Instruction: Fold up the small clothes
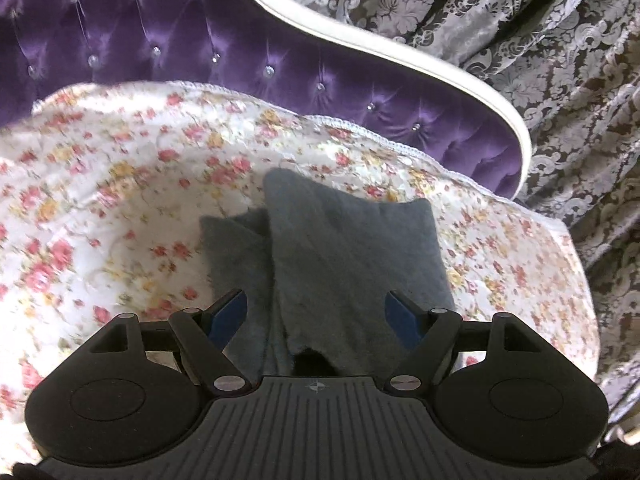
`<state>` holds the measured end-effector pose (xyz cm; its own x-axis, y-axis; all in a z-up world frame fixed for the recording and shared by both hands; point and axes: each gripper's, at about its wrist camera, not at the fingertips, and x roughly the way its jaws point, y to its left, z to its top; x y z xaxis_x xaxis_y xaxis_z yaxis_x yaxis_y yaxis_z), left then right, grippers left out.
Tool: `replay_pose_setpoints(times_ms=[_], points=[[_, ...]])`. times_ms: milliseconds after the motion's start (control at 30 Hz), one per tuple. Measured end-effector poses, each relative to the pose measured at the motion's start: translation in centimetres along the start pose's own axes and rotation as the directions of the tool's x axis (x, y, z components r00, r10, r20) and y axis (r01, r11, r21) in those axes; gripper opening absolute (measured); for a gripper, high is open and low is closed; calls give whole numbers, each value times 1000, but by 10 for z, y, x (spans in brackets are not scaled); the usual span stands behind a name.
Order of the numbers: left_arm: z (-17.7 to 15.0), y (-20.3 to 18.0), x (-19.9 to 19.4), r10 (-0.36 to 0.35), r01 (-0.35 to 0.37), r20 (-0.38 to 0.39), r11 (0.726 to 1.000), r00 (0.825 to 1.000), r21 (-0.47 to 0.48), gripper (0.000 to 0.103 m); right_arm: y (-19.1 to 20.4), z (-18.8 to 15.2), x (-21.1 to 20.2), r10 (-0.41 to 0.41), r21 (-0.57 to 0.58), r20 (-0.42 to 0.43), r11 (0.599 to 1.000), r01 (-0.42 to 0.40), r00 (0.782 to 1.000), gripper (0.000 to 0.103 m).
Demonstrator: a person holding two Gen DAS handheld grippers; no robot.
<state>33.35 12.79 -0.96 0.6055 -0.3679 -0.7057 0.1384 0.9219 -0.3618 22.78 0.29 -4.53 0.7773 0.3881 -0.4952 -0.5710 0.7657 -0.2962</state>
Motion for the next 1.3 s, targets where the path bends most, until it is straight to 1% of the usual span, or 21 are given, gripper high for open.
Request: replay_pose_setpoints(times_ms=[33,133,233,400,467,567,600,633,667,800,867,933,1000,1033,1067,1133,1167,1200,1233,1267,1300], points=[[0,0,2,-13,13,-6,1000,1000,-6,75,-5,-1,-3,0,22,9,1000,0,1000,14],[1,0,7,-53,52,-18,998,998,-21,75,-29,0,-19,5,164,70,986,-16,998,14],[3,-3,17,-79,78,-44,996,996,-41,75,-42,0,-29,11,222,98,974,-33,995,14],[7,0,39,-122,113,-84,988,989,-109,75,-46,0,-29,30,248,107,967,-56,994,14],[9,3,47,-135,123,-86,983,987,-135,75,-44,-2,-29,39,256,106,964,-65,994,14],[12,6,58,-116,103,-89,984,989,-143,72,-40,-4,-28,47,255,98,965,-70,994,14],[13,6,60,-106,95,-84,988,991,-122,67,-40,-5,-27,48,256,96,964,-72,994,14],[12,4,61,-94,87,-65,992,993,-93,37,-39,-5,-27,51,257,93,963,-74,994,14],[12,2,61,-70,67,-50,995,996,-68,15,-38,-6,-26,53,258,90,963,-75,995,14],[15,-7,50,-43,44,-19,998,999,41,14,-35,-3,-25,54,262,96,962,-77,994,14],[16,-5,43,-31,32,-9,997,999,73,14,-32,1,-24,61,271,107,958,-88,992,14],[15,6,46,-14,16,-22,998,1000,55,14,-25,6,-17,76,264,101,959,-100,992,16],[11,20,54,16,-15,-39,1000,999,25,15,-15,6,-3,96,247,56,963,-106,994,17],[8,27,60,25,-24,-48,1000,999,13,18,-10,5,4,110,247,38,962,-116,993,20],[4,33,64,24,-24,-48,1000,999,0,23,-6,2,11,130,247,15,960,-130,991,26],[0,40,64,0,0,-19,1000,1000,-21,27,0,-2,23,164,251,-37,956,-149,986,31],[-1,42,62,-9,8,-11,1000,1000,-27,31,0,-4,22,171,254,-32,954,-158,985,37],[-1,43,60,-14,14,-6,1000,1000,-22,33,-2,-6,17,188,260,-19,949,-177,982,45],[0,43,58,-6,6,-2,1000,1000,-7,38,-6,-7,12,205,267,-5,944,-196,979,49],[1,41,54,7,-7,6,1000,1000,10,42,-9,-7,6,213,271,10,940,-208,977,56],[1,39,50,20,-21,19,999,1000,33,45,-14,-8,-2,218,274,26,937,-217,976,60]])
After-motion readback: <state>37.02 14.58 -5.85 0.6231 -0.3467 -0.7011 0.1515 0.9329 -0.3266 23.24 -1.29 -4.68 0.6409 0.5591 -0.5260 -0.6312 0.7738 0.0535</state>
